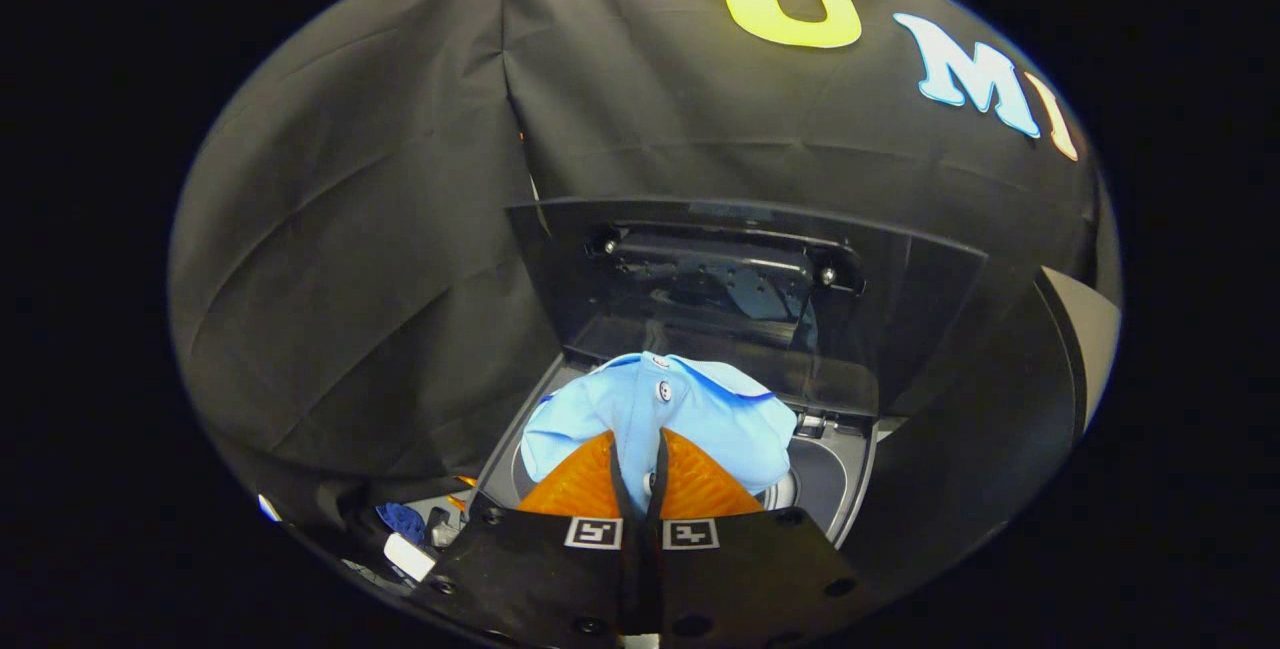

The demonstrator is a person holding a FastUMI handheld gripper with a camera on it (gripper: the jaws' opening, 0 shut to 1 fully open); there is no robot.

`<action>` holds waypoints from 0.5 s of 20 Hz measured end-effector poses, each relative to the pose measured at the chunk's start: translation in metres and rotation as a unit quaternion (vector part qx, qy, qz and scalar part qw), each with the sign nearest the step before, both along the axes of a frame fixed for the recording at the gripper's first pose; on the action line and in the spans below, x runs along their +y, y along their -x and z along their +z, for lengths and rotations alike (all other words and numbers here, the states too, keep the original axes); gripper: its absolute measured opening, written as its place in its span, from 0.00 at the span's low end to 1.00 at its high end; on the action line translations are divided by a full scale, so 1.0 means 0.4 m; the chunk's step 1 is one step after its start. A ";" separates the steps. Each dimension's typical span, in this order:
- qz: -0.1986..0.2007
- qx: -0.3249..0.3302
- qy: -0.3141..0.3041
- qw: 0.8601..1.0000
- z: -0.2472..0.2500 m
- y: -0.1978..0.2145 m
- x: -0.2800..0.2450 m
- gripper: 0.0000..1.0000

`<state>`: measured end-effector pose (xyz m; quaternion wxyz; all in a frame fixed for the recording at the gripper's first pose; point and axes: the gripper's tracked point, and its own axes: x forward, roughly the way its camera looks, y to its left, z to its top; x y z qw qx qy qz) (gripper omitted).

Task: Put the clothes into the washing machine and then close the washing machine lid.

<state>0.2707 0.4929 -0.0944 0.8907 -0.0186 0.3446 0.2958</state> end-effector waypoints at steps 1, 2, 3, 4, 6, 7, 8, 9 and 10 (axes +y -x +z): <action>-0.002 0.005 0.004 1.000 -0.020 0.000 0.004 0.01; -0.002 0.010 0.009 1.000 -0.038 -0.002 0.004 0.01; -0.001 0.013 0.017 1.000 -0.057 -0.001 0.003 0.01; -0.002 0.015 0.025 1.000 -0.072 0.000 -0.001 0.01; -0.007 0.019 0.033 0.999 -0.111 -0.007 0.000 0.01; -0.008 0.023 0.035 0.999 -0.135 -0.007 0.004 0.01; -0.009 0.027 0.039 0.999 -0.155 -0.010 0.004 0.01; -0.011 0.032 0.046 0.998 -0.180 -0.006 0.003 0.01; -0.014 0.039 0.051 0.998 -0.199 -0.006 0.003 0.01</action>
